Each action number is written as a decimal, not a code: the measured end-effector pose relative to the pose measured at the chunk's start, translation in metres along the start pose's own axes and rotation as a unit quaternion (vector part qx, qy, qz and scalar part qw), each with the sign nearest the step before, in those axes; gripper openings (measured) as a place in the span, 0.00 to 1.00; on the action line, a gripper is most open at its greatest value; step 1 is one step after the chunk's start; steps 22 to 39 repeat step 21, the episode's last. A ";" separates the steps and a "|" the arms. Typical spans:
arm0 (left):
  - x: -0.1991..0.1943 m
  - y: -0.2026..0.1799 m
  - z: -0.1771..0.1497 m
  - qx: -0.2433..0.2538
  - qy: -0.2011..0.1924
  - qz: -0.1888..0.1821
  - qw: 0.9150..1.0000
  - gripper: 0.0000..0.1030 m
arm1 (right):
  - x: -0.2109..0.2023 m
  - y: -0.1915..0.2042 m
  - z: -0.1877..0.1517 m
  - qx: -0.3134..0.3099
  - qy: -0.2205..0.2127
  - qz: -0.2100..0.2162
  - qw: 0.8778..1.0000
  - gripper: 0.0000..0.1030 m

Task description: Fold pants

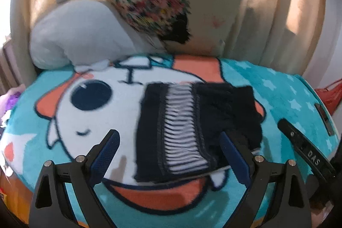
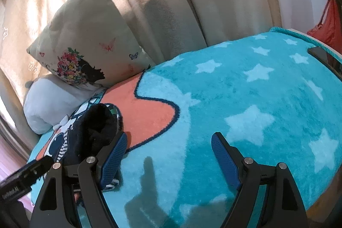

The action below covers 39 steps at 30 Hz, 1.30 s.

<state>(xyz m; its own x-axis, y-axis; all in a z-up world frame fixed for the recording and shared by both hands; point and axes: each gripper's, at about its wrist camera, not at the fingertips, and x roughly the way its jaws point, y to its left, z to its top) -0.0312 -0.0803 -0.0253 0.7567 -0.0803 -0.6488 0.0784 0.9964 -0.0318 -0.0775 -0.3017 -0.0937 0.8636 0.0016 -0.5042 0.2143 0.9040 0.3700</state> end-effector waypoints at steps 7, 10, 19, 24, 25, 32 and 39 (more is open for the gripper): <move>-0.033 0.010 0.004 -0.001 -0.072 0.076 0.995 0.95 | 0.000 0.026 -0.008 -0.039 0.006 0.015 0.999 0.82; -0.040 0.020 0.000 -0.015 -0.069 0.074 0.995 0.96 | -0.003 0.040 -0.015 -0.062 0.012 0.019 0.998 0.82; -0.032 0.039 -0.013 -0.045 -0.013 0.052 0.998 0.96 | -0.015 0.076 -0.032 -0.122 0.014 0.008 0.992 0.82; -0.031 0.045 -0.016 -0.060 0.000 0.039 0.997 0.96 | -0.020 0.082 -0.032 -0.132 0.007 0.003 0.991 0.82; -0.031 0.045 -0.016 -0.060 0.000 0.039 0.997 0.96 | -0.020 0.082 -0.032 -0.132 0.007 0.003 0.991 0.82; -0.031 0.045 -0.016 -0.060 0.000 0.039 0.997 0.96 | -0.020 0.082 -0.032 -0.132 0.007 0.003 0.991 0.82; -0.031 0.045 -0.016 -0.060 0.000 0.039 0.997 0.96 | -0.020 0.082 -0.032 -0.132 0.007 0.003 0.991 0.82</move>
